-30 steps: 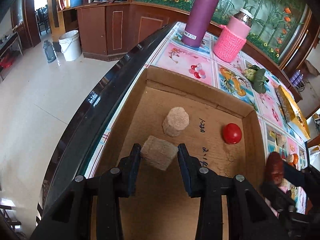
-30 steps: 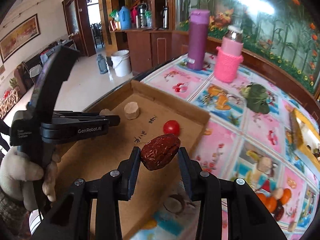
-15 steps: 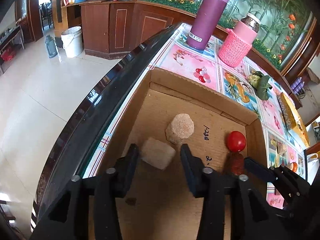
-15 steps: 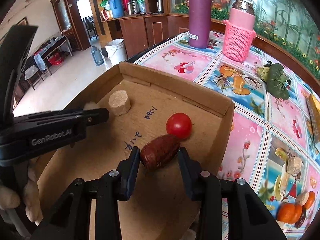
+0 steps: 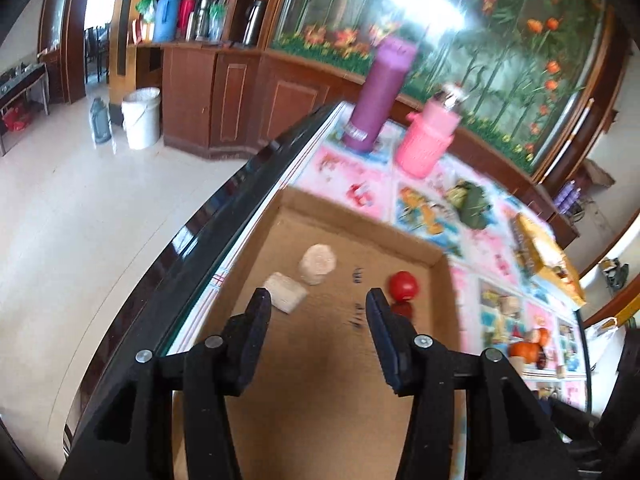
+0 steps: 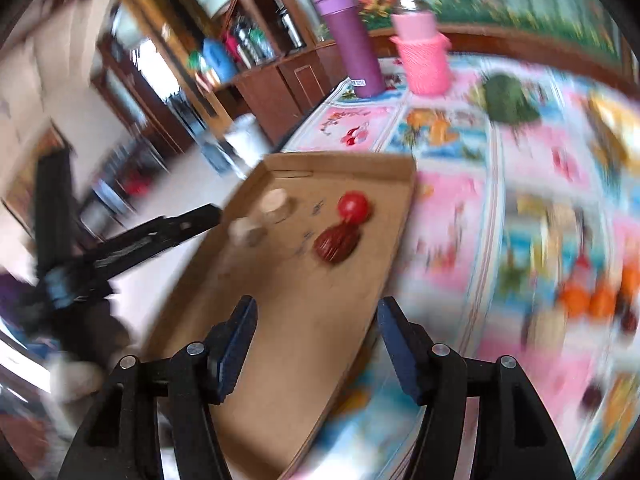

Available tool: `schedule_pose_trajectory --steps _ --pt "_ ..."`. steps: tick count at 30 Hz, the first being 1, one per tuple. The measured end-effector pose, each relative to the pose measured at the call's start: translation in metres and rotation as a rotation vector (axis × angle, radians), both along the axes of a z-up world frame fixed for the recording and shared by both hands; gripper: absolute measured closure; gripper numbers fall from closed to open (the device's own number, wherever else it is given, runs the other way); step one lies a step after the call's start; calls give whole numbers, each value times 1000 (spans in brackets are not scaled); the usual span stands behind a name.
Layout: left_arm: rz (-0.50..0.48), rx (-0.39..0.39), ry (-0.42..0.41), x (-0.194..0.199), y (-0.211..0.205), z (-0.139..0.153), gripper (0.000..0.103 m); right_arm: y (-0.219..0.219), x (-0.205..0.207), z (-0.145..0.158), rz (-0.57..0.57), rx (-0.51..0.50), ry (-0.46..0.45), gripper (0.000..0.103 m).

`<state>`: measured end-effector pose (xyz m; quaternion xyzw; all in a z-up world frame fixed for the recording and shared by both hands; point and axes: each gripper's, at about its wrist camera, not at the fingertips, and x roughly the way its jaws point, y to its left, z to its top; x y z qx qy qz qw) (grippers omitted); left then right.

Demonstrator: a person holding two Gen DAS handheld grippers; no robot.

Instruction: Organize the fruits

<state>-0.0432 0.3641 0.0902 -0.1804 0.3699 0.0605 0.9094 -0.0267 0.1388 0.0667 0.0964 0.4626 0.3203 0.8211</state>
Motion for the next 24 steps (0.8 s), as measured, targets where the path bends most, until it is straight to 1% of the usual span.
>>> schedule_pose_trajectory --steps 3,7,9,11,14,17,20,24 --pt "-25 -12 -44 -13 -14 15 55 -40 -24 0 -40 130 87 33" --pt "-69 -13 -96 -30 -37 36 55 -92 -42 -7 -101 282 213 32" --pt "-101 -12 -124 -39 -49 49 55 -118 -51 -9 -137 336 262 32" --pt "-139 -12 -157 -51 -58 64 55 -144 -63 -5 -175 376 280 32" --pt "-184 -17 -202 -69 -66 86 55 -182 -80 12 -224 419 260 32" --pt "-212 -27 -244 -87 -66 108 55 -223 -92 39 -294 464 218 28" --pt "-218 5 -297 -106 -60 137 54 -266 -110 78 -362 462 122 27" --pt "-199 54 -359 -125 -45 176 53 -313 -131 140 -455 410 0 27"
